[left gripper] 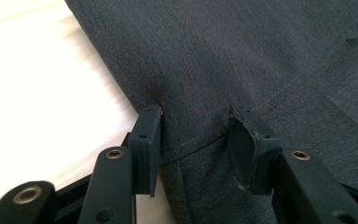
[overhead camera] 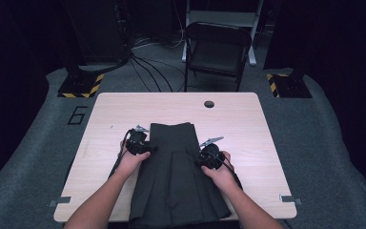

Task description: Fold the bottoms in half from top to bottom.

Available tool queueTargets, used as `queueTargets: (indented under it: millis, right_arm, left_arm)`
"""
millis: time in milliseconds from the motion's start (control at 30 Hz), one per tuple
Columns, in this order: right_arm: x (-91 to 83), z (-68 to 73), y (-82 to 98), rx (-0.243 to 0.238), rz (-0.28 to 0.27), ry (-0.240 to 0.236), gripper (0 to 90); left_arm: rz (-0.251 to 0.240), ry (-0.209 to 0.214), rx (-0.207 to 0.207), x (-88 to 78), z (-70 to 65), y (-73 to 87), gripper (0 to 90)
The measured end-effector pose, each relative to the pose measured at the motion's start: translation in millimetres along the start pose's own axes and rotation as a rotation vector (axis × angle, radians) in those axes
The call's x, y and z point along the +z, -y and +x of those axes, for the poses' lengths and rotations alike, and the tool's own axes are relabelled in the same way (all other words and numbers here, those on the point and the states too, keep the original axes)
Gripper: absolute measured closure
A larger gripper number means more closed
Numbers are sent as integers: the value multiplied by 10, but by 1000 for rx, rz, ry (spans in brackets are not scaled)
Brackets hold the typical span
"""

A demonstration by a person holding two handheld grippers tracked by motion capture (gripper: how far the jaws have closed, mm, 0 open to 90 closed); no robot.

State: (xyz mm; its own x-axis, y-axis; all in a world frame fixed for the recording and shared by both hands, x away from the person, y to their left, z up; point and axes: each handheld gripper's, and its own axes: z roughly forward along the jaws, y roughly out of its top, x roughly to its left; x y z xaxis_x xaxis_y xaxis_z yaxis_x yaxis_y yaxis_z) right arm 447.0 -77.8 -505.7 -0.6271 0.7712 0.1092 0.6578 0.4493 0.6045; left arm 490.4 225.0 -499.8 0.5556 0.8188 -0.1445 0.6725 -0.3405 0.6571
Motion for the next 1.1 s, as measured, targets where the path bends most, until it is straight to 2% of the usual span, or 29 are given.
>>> queueTargets:
  millis: [67,133,233,300,433,467,533,700,767,800,867,900,1000,1033,1100]
  right_arm:
    - [-1,15,-9,-6,7,10,677]
    - [2,6,-11,-3,9,5,676]
    - [1,-6,-10,-4,10,0,676]
    - [1,-3,-11,-5,11,0,676]
    - [1,-2,-10,-4,10,2,676]
    - [1,-2,-11,-4,10,2,675]
    - [1,2,-13,-1,14,0,675]
    - [1,0,-14,-5,13,0,675]
    - [3,2,-14,-5,12,4,675]
    - [4,2,-15,-5,12,4,675]
    - [4,2,-16,-5,13,5,675]
    - [4,4,-15,-4,12,6,675]
    - [3,6,-12,-2,11,8,675]
    - [2,7,-12,-2,12,9,675]
    - [1,6,-13,-2,13,6,675]
  left_arm:
    - [0,9,-12,-2,21,-10,548]
    - [-10,4,-17,6,40,-34,484]
    - [-37,-19,-23,34,55,-98,440]
    - [-27,-32,-22,78,80,-155,416]
    - [-46,-43,-22,130,119,-205,392]
    - [-59,-49,-37,150,133,-216,392]
    - [-38,-54,-45,179,171,-245,371]
    - [-60,-62,-40,258,196,-301,346]
    - [-69,-63,-67,290,199,-312,332]
    - [-47,-60,-65,305,214,-323,330]
    - [-42,-69,-58,332,224,-340,319]
    - [-47,-72,-68,346,228,-351,315]
    - [-39,-74,-63,368,265,-391,302]
    - [-62,-80,-74,380,265,-395,301]
    - [-59,-78,-76,391,293,-403,295]
